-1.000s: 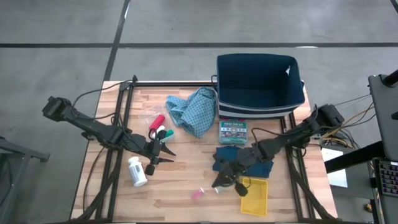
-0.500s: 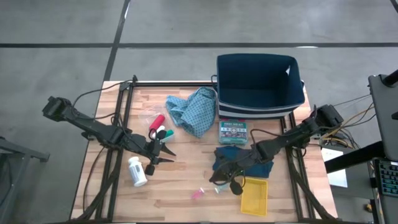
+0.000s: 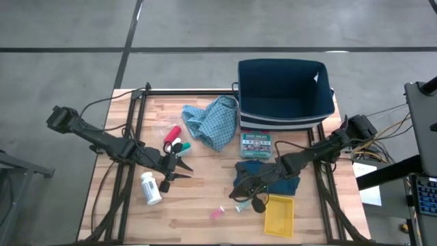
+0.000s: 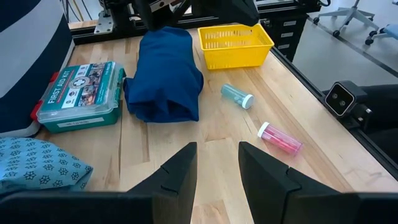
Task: Pick & place medical supplies in basket/bin
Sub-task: Put the blue pill bottle into the yellow bin
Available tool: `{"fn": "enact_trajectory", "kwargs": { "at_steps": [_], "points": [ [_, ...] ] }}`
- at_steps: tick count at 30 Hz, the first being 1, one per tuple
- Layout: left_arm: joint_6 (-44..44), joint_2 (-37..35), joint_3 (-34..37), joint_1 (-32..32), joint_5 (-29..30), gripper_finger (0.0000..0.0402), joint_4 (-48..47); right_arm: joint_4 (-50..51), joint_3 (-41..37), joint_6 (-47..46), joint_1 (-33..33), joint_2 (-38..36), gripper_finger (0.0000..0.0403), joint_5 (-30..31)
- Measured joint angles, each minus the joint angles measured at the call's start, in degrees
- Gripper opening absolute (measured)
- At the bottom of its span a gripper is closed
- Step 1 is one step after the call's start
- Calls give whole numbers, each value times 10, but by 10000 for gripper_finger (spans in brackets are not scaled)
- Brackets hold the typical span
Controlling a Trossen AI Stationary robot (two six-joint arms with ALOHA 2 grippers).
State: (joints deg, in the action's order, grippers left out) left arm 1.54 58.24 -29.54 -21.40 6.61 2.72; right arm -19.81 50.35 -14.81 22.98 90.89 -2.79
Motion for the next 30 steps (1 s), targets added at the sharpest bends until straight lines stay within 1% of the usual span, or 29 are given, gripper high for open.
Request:
{"fn": "enact_trajectory", "kwargs": {
  "at_steps": [18, 24, 28, 30],
  "points": [
    [0, 0, 0, 0, 0, 120, 0, -1, 0, -17, 0, 0, 13, -1],
    [0, 0, 0, 0, 0, 120, 0, -1, 0, -17, 0, 0, 49, -1],
    [0, 0, 0, 0, 0, 120, 0, -1, 0, -18, 0, 0, 87, -2],
    [0, 0, 0, 0, 0, 120, 0, -1, 0, -32, 0, 0, 109, -3]
  ]
}}
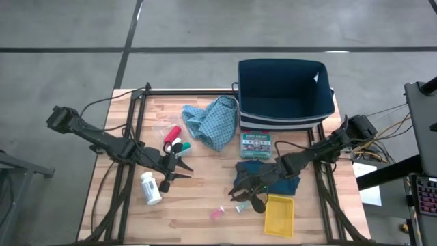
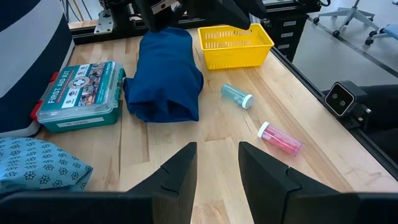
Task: Pick & place medical supplies in basket/bin
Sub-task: Put the blue pill bottle into the yellow bin
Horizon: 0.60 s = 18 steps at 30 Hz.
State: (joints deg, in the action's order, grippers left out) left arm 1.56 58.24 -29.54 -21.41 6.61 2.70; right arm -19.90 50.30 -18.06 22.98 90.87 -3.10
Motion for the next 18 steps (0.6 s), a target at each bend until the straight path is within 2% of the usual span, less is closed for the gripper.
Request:
{"fn": "enact_trajectory", "kwargs": {
  "at_steps": [5, 9, 13, 18],
  "points": [
    [0, 0, 0, 0, 0, 120, 0, 5, -3, -81, 0, 0, 171, -26],
    [0, 0, 0, 0, 0, 120, 0, 5, -4, -81, 0, 0, 210, -30],
    [0, 0, 0, 0, 0, 120, 0, 5, -4, -61, 1, 0, 228, -30],
    [0, 0, 0, 0, 0, 120, 0, 5, -4, -40, 1, 0, 230, -30]
  ]
}}
